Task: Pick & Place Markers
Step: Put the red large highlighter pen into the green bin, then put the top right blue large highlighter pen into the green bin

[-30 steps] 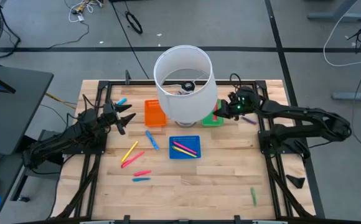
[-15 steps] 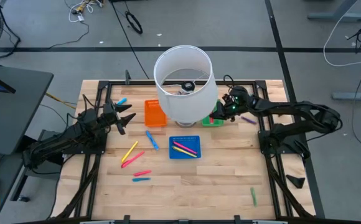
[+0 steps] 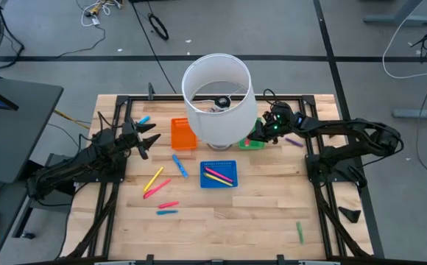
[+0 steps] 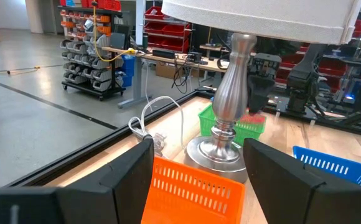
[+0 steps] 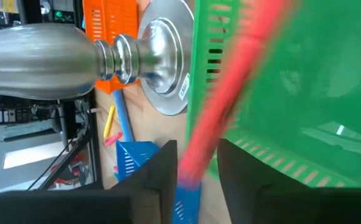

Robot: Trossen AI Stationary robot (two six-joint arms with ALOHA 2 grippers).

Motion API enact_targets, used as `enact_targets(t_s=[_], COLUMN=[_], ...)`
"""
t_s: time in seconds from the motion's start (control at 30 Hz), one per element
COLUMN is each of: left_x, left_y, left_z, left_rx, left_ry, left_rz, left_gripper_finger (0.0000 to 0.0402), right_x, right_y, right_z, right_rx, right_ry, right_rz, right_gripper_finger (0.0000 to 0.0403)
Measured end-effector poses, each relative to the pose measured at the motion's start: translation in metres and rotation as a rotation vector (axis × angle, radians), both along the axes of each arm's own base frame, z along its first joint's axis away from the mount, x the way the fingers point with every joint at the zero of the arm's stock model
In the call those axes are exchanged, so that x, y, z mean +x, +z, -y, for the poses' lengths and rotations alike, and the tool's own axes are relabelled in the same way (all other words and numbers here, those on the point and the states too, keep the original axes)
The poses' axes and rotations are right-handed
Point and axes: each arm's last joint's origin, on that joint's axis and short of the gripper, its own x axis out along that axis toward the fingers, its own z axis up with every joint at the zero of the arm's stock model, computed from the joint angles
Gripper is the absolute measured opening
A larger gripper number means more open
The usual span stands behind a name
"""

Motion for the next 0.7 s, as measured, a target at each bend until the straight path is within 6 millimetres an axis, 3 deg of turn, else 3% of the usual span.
enact_targets(t_s=[0.7], left_x=[0.0], left_y=[0.0001], left_z=[0.0], left_rx=[0.0], left_ry=[0.0], left_rz=[0.0], left_gripper_finger=[0.0252], right_x=[-0.0063], right_y=[0.0075], right_z=[0.0064], right_rx=[-0.075], right_ry=[-0.023], right_rz=[0.023], right_gripper_finger=[0.0126])
